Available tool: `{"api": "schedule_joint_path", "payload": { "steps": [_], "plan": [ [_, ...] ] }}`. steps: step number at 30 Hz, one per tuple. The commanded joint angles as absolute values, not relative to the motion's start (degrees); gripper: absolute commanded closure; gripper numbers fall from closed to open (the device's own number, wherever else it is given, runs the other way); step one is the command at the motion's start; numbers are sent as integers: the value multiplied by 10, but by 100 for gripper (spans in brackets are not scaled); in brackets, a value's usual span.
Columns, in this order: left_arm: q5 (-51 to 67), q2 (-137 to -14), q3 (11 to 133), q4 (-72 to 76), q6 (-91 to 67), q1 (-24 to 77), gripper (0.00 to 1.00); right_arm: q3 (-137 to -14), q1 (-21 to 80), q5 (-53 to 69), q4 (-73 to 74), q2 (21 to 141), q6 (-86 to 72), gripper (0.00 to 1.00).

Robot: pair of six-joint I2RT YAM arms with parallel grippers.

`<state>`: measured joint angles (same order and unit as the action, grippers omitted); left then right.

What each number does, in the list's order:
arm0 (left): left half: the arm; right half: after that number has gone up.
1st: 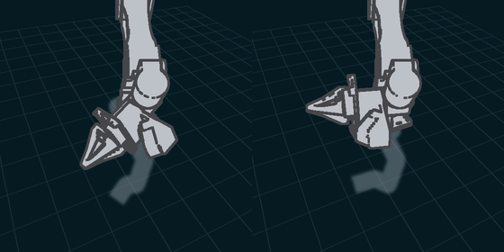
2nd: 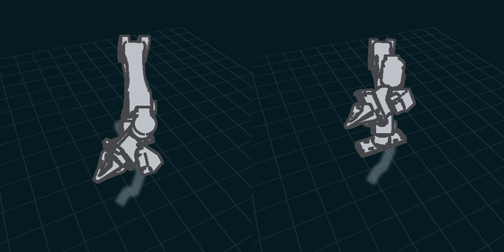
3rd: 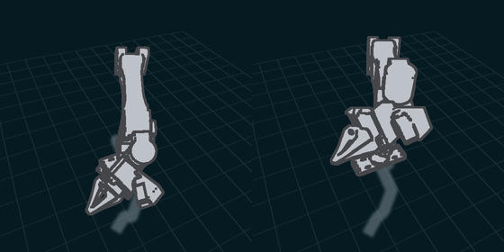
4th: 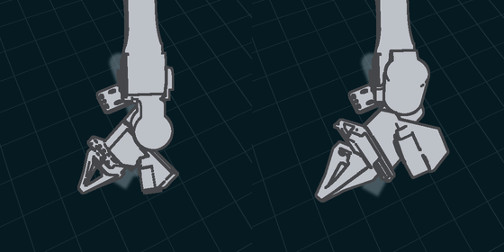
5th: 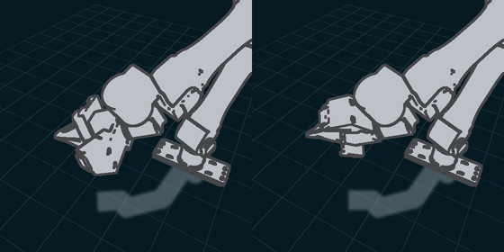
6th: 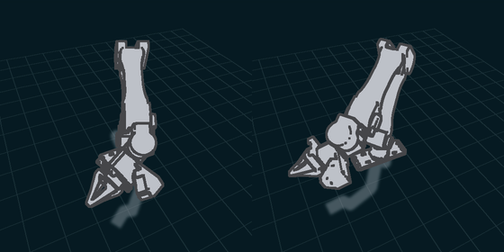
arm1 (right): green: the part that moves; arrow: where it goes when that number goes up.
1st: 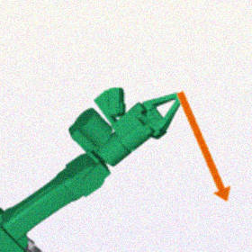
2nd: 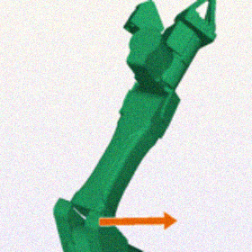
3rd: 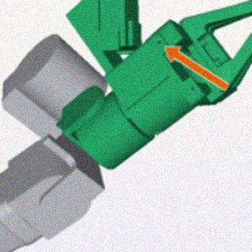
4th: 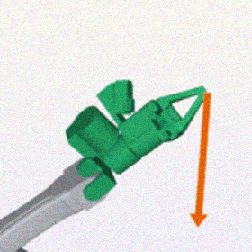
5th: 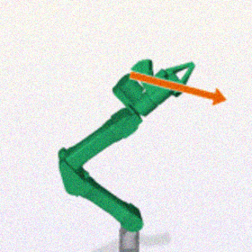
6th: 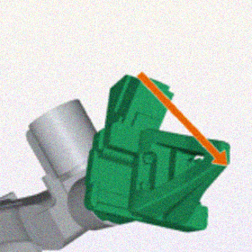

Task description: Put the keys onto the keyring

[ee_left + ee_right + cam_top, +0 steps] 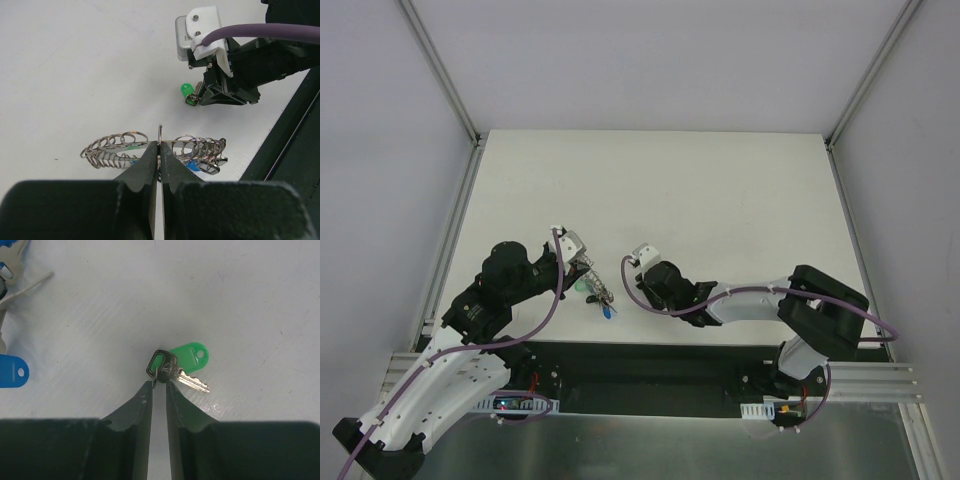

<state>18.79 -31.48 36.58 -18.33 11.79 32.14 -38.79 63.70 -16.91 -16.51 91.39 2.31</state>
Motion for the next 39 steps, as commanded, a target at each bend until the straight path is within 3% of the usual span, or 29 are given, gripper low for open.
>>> {"api": "schedule_joint_path", "payload": {
  "steps": [1,31,39],
  "plan": [
    [181,-312,366,-147,125,315,100,-412,644,-171,-181,923,23,80],
    [185,-314,367,-147,123,315,100,-437,656,-212,-128,933,3,83],
    [185,-313,366,-147,122,315,100,-438,657,-216,-123,933,2,99]
  ]
}}
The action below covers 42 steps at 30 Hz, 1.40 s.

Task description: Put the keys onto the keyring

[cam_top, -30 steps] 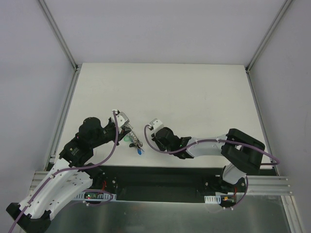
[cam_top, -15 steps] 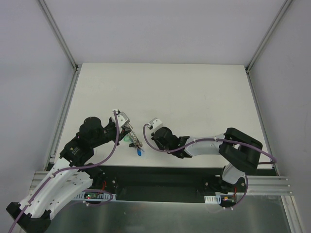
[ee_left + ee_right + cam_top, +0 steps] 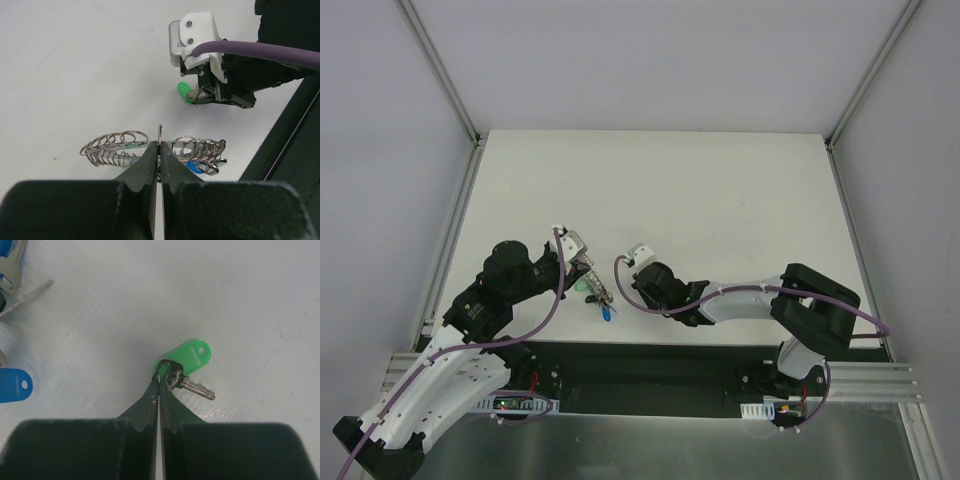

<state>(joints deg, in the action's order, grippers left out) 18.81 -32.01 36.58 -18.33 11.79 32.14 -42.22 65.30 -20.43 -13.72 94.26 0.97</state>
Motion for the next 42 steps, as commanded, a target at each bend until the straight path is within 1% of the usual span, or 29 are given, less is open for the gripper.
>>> {"api": "schedule_joint_path", "payload": {
  "steps": [1,4,7,12,16,17,19,20,21,22,23,24,25,26,28,29,30,32,33,34,35,36,37,38,39,40,41,42],
  "plan": [
    [185,-313,366,-147,123,315,100,-436,657,-217,-123,929,3,99],
    [187,-312,366,-147,125,315,100,-430,657,-217,-120,908,5,99],
    [194,-311,366,-147,127,315,100,-423,657,-207,-120,882,41,99],
    [225,-309,368,-146,141,315,100,-427,656,-195,-79,791,146,99],
    [251,-322,373,-140,156,315,100,-446,653,-150,-30,726,229,99],
    [257,-328,375,-138,157,315,100,-457,653,-165,-6,718,246,99],
    [263,-347,392,-137,157,315,100,-503,653,-237,39,715,278,99],
    [265,-355,400,-138,158,315,100,-517,650,-236,77,715,295,99],
    [266,-362,415,-137,160,315,100,-531,646,-220,102,713,312,99],
    [266,-375,423,-137,158,315,100,-556,639,-135,144,719,348,99],
    [266,-381,429,-137,157,315,100,-617,625,-98,259,734,357,99],
    [266,-388,437,-137,156,315,100,-644,623,-103,289,749,352,99],
    [266,-403,452,-137,156,315,100,-658,624,-189,304,768,341,99],
    [267,-410,459,-138,154,315,100,-674,612,-196,331,770,333,99],
    [273,-426,476,-137,156,315,100,-663,589,-20,335,742,337,99],
    [276,-431,481,-137,156,315,100,-647,565,61,311,731,347,99],
    [276,-435,486,-137,156,315,100,-617,554,106,296,721,338,99],
    [276,-439,484,-133,157,315,100,-606,529,-8,292,737,262,99],
    [274,-438,473,-129,157,315,100,-638,519,-35,333,755,253,99],
    [273,-433,466,-120,160,315,100,-641,506,48,363,764,269,99],
    [274,-431,458,-116,160,315,100,-632,498,129,358,745,292,99],
    [274,-430,446,-113,159,315,100,-600,497,92,329,732,265,99],
    [275,-427,442,-113,160,315,100,-593,499,6,302,726,232,99],
    [277,-426,438,-112,159,315,100,-596,485,-50,308,734,214,99],
    [278,-424,432,-110,158,315,100,-596,471,73,315,734,240,99],
    [277,-418,428,-108,158,315,100,-578,458,138,290,729,249,99],
    [274,-414,425,-106,160,315,100,-568,461,139,270,723,235,99],
    [268,-410,418,-105,161,315,100,-563,466,73,259,729,220,99]
  ]
}}
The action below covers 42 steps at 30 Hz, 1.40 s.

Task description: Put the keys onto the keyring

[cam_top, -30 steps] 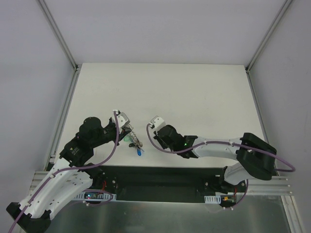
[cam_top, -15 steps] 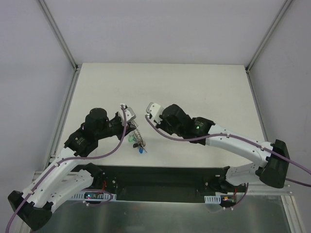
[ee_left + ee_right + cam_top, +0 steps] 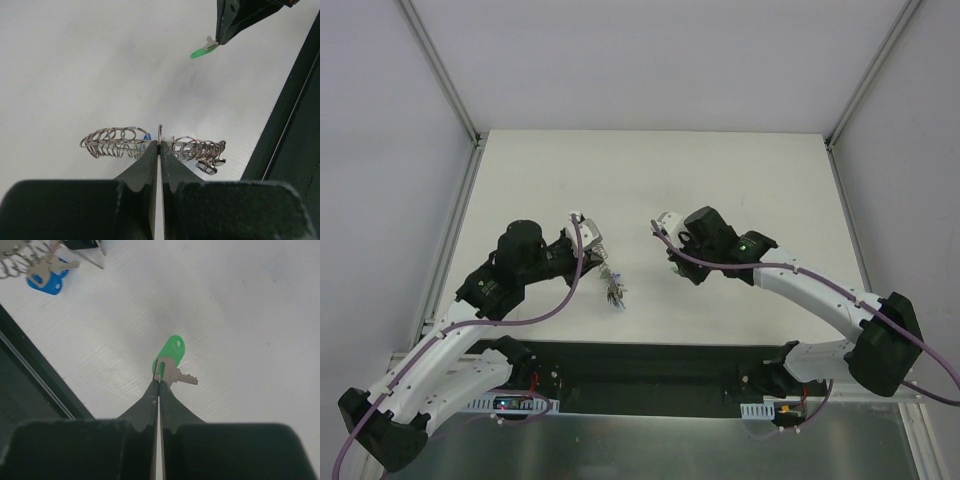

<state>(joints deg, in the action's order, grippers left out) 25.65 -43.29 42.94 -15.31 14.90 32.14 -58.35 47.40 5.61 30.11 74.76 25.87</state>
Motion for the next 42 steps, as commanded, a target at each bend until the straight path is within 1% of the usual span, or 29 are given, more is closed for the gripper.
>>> {"api": "schedule_joint_path", "payload": {
  "steps": [1,3,4,7,8,9,10,12,13,17,19,22,23,26,29,34,40,42],
  "plan": [
    [263,-404,416,-105,163,315,100,-556,470,46,251,740,205,99],
    [258,-398,411,-104,167,315,100,-535,491,9,210,772,200,99],
    [255,-394,410,-104,168,315,100,-520,500,4,142,782,194,99],
    [237,-381,405,-97,172,315,100,-513,557,-27,87,834,194,99],
    [234,-377,400,-95,175,315,100,-525,569,-13,79,846,211,99],
    [231,-367,397,-91,177,315,100,-526,576,37,71,861,224,99],
    [224,-362,393,-89,178,315,100,-524,584,21,35,887,225,99],
    [218,-350,386,-86,183,315,100,-539,586,-58,33,927,207,99],
    [216,-346,385,-86,184,315,100,-545,588,-65,46,962,208,99],
    [211,-338,382,-86,187,315,100,-548,610,-85,40,990,213,98],
    [213,-335,381,-86,188,315,100,-551,616,-101,41,992,214,97],
    [214,-333,381,-86,185,315,100,-549,616,-105,43,989,209,91],
    [214,-334,381,-86,185,315,100,-548,616,-107,44,988,208,84],
    [216,-334,381,-86,182,315,100,-541,616,-110,45,976,202,74],
    [218,-334,381,-86,181,315,100,-526,617,-113,39,949,196,71],
    [218,-333,381,-86,179,315,100,-507,616,-117,23,900,193,70],
    [225,-335,381,-86,179,315,100,-495,607,-107,20,899,218,69],
    [225,-334,381,-86,178,315,100,-492,603,-86,19,899,235,69]
  ]
}}
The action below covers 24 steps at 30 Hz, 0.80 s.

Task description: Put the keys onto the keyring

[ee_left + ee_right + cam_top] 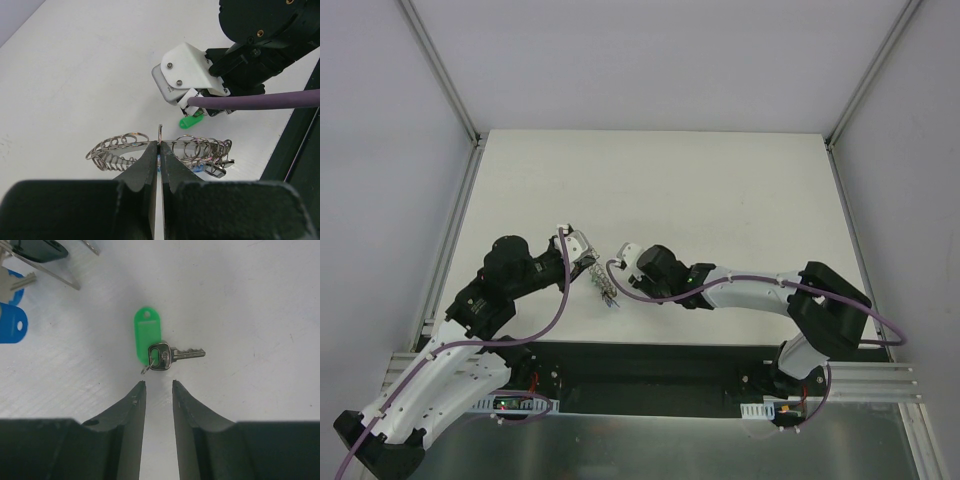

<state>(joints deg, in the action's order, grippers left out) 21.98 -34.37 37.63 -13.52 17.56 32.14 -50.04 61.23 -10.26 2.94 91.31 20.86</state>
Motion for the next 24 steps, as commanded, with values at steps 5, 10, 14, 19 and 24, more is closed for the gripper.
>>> {"api": "schedule_joint_path", "payload": {
  "steps": [5,10,14,19,24],
  "plan": [
    [227,-333,381,-86,178,315,100,-499,594,-68,24,903,236,67],
    [223,-331,380,-86,178,315,100,-514,593,-69,34,902,156,67],
    [221,-330,381,-86,178,315,100,-522,598,-87,42,895,80,67],
    [221,-330,381,-86,177,314,100,-521,605,-127,32,899,14,67],
    [222,-328,381,-85,176,315,100,-521,607,-150,13,918,-25,69]
  ]
}}
